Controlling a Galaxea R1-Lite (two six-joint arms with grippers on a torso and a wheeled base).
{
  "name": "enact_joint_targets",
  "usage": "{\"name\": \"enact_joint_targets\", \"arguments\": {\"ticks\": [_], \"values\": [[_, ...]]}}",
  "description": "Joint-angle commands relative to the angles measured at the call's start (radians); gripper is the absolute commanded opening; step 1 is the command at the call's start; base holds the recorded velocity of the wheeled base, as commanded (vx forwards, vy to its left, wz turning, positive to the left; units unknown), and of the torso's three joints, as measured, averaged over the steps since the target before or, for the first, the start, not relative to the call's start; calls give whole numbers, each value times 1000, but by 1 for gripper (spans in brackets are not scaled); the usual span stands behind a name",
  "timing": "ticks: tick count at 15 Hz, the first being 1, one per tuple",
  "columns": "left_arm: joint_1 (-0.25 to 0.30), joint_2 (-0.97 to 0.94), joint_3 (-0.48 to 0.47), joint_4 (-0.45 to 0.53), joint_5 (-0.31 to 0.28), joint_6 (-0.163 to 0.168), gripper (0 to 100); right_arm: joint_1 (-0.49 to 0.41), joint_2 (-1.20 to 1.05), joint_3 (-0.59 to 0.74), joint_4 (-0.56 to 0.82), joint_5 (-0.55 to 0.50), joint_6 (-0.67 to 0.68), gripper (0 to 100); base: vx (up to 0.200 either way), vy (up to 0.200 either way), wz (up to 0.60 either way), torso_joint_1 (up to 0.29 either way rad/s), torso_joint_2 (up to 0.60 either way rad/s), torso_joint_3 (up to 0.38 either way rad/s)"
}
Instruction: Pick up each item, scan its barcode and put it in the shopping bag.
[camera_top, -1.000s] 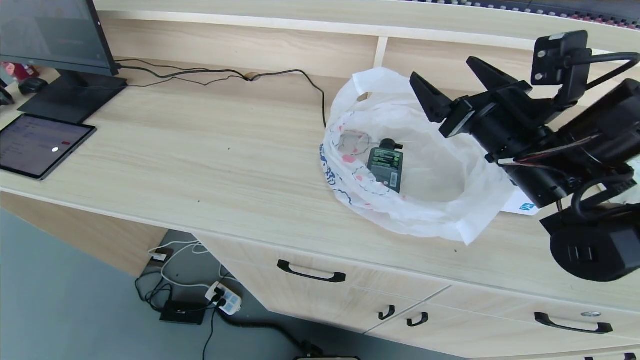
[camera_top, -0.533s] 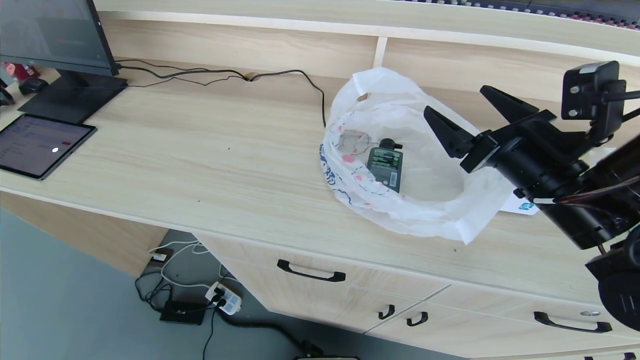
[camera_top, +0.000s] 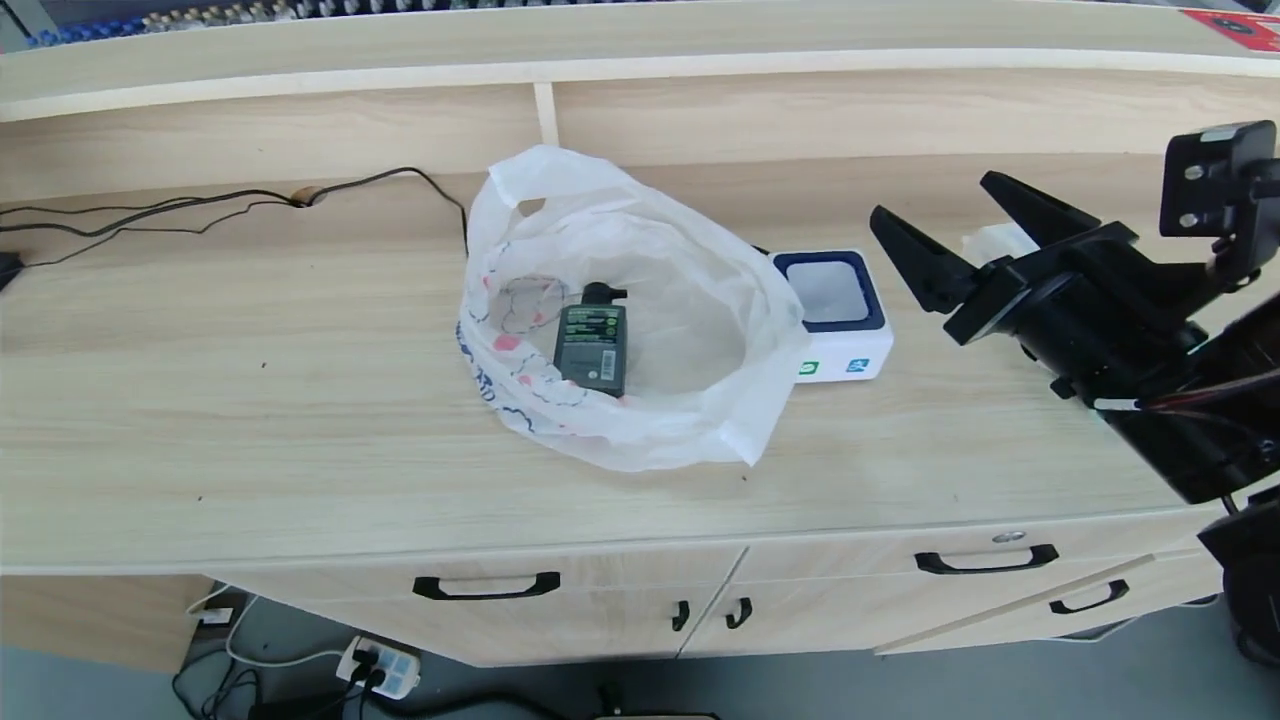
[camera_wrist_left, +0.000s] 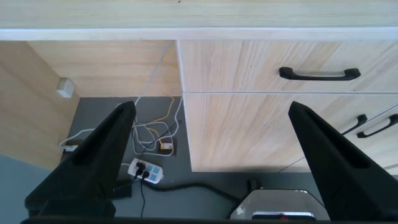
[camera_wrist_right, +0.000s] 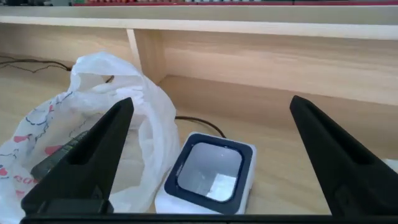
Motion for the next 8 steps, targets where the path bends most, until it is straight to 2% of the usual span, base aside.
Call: {"name": "enact_joint_targets", "arguments": {"ticks": [1, 3, 4, 6, 8], "values": [[1, 0, 0, 1, 0, -1, 100, 6, -23, 44, -3, 4, 1, 100, 0, 0, 0, 0, 0, 0], [1, 0, 0, 1, 0, -6, 100, -18, -65, 127, -3, 10, 33, 100, 0, 0, 0, 0, 0, 0], [1, 0, 0, 1, 0, -6, 100, -23, -69, 133, -6, 8, 61, 100, -200, 0, 0, 7, -2, -2], [1, 0, 0, 2, 2, -13, 100, -23, -72, 108, -5, -9, 107, 100, -200, 0, 0, 0, 2, 0], [1, 0, 0, 2, 0, -10, 100, -46, -65, 70, 17, -21, 139, 100, 0, 0, 0, 0, 0, 0]]}}
